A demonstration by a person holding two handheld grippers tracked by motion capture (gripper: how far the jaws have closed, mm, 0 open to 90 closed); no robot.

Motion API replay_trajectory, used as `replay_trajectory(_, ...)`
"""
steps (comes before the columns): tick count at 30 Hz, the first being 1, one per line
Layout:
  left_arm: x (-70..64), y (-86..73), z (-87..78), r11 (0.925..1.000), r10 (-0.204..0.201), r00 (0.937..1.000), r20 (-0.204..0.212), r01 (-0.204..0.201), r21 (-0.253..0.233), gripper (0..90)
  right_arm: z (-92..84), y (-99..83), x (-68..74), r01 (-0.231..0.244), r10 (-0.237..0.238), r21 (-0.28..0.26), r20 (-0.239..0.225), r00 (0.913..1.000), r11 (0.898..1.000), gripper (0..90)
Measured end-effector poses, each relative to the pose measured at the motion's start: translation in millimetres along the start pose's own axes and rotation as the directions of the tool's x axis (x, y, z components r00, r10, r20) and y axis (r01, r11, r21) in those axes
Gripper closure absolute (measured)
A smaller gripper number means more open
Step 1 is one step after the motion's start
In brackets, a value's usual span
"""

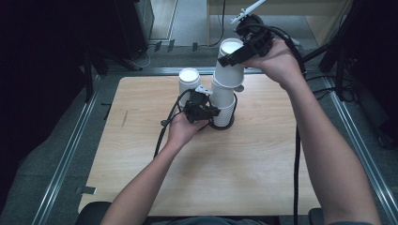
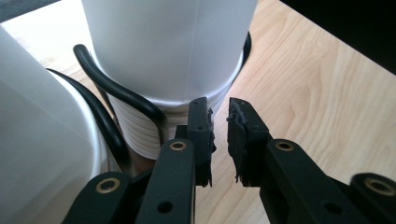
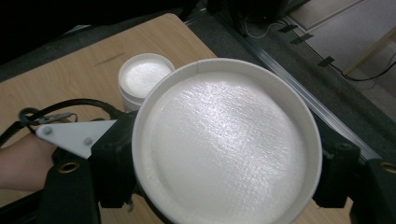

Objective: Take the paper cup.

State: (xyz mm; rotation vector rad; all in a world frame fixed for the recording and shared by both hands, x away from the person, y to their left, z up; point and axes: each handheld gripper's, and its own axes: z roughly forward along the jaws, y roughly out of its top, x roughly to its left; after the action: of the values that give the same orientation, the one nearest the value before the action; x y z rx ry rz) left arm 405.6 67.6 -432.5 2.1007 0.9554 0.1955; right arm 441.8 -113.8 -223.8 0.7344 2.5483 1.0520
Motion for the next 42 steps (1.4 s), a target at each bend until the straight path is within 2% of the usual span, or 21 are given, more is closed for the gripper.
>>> replay_trajectory(3, 0.1, -0.2, -4.7, 1.0000, 0.002, 0.9999, 0.011, -0.002, -0.004, 76.5, -10.3, -7.1, 3.3, 0.013, -0.013, 0.014, -0.016, 0.9998, 1.000, 24.7)
replay_trajectory(8, 2.3, -1.3, -11.1, 1.0000, 0.005, 0.9988, 0.049, -0.005, 0.002, 74.5, -15.0, -23.0, 7.7, 0.023, -0.022, 0.033, -0.034, 0.9992, 0.999, 24.4)
replay_trajectory(10, 2.4, -3.3, -17.0, 0.9999, 0.010, 0.9963, 0.085, -0.011, 0.008, 70.5, -17.4, -34.2, 14.1, 0.015, -0.013, 0.031, -0.060, 0.9981, 0.999, 24.5)
replay_trajectory(12, 2.0, -4.2, -19.4, 0.9998, 0.019, 0.9957, 0.091, -0.020, 0.007, 67.4, -18.4, -41.2, 18.7, 0.016, -0.014, 0.035, -0.077, 0.9970, 0.999, 24.4)
replay_trajectory(13, 1.4, -5.7, -24.4, 0.9994, 0.033, 0.9918, 0.123, -0.034, 0.004, 65.2, -18.4, -45.1, 20.8, 0.026, -0.023, 0.036, -0.077, 0.9968, 0.999, 24.5)
replay_trajectory(17, -1.1, -7.7, -31.5, 0.9973, 0.068, 0.9852, 0.158, -0.072, 0.018, 55.8, -15.2, -61.8, 29.1, 0.041, -0.037, 0.037, -0.098, 0.9945, 0.998, 24.4)
replay_trajectory(20, -2.2, -9.3, -33.5, 0.9960, 0.081, 0.9822, 0.170, -0.086, 0.025, 48.2, -9.9, -75.4, 34.8, 0.051, -0.048, 0.030, -0.119, 0.9918, 0.998, 24.3)
replay_trajectory(21, -1.9, -11.8, -35.7, 0.9965, 0.071, 0.9765, 0.204, -0.079, 0.028, 46.7, -7.5, -80.3, 36.8, 0.055, -0.051, 0.029, -0.123, 0.9911, 0.998, 24.3)
replay_trajectory(23, -1.3, -14.5, -37.6, 0.9959, 0.074, 0.9728, 0.219, -0.084, 0.034, 44.4, -3.0, -90.5, 40.6, 0.057, -0.054, 0.021, -0.142, 0.9885, 0.998, 24.2)
replay_trajectory(28, -1.5, -20.6, -40.1, 0.9910, 0.108, 0.9672, 0.230, -0.123, 0.053, 44.7, 11.1, -111.2, 48.8, 0.071, -0.061, 0.057, -0.161, 0.9850, 0.996, 24.2)
replay_trajectory(30, -0.1, -26.2, -42.3, 0.9901, 0.116, 0.9617, 0.249, -0.132, 0.048, 44.4, 17.0, -118.2, 50.6, 0.070, -0.059, 0.056, -0.177, 0.9824, 0.996, 24.2)
replay_trajectory(33, 1.1, -30.5, -43.1, 0.9892, 0.123, 0.9589, 0.256, -0.139, 0.046, 42.5, 23.2, -125.7, 52.1, 0.076, -0.064, 0.057, -0.189, 0.9799, 0.995, 24.1)
replay_trajectory(34, 3.5, -35.1, -43.8, 0.9867, 0.141, 0.9555, 0.259, -0.157, 0.043, 41.5, 29.5, -133.8, 52.8, 0.093, -0.080, 0.054, -0.204, 0.9758, 0.994, 24.1)
replay_trajectory(35, 5.0, -36.8, -43.8, 0.9857, 0.144, 0.9539, 0.263, -0.162, 0.048, 40.6, 33.2, -137.9, 52.5, 0.085, -0.071, 0.056, -0.209, 0.9753, 0.995, 24.1)
replay_trajectory(36, 5.0, -36.8, -43.8, 0.9857, 0.144, 0.9539, 0.263, -0.162, 0.048, 39.6, 33.2, -137.9, 52.5, 0.085, -0.071, 0.056, -0.209, 0.9753, 0.995, 24.1)
replay_trajectory(37, 6.6, -38.4, -43.4, 0.9859, 0.142, 0.9526, 0.269, -0.160, 0.047, 38.9, 40.5, -145.9, 51.9, 0.070, -0.056, 0.059, -0.222, 0.9735, 0.996, 24.1)
replay_trajectory(39, 9.5, -43.1, -42.4, 0.9899, 0.108, 0.9439, 0.312, -0.131, 0.054, 42.1, 47.1, -153.5, 52.9, 0.070, -0.055, 0.058, -0.234, 0.9708, 0.996, 24.1)
replay_trajectory(42, 9.4, -46.1, -40.8, 0.9882, 0.126, 0.9404, 0.316, -0.147, 0.044, 42.3, 53.7, -159.8, 54.2, 0.074, -0.058, 0.056, -0.250, 0.9666, 0.996, 24.1)
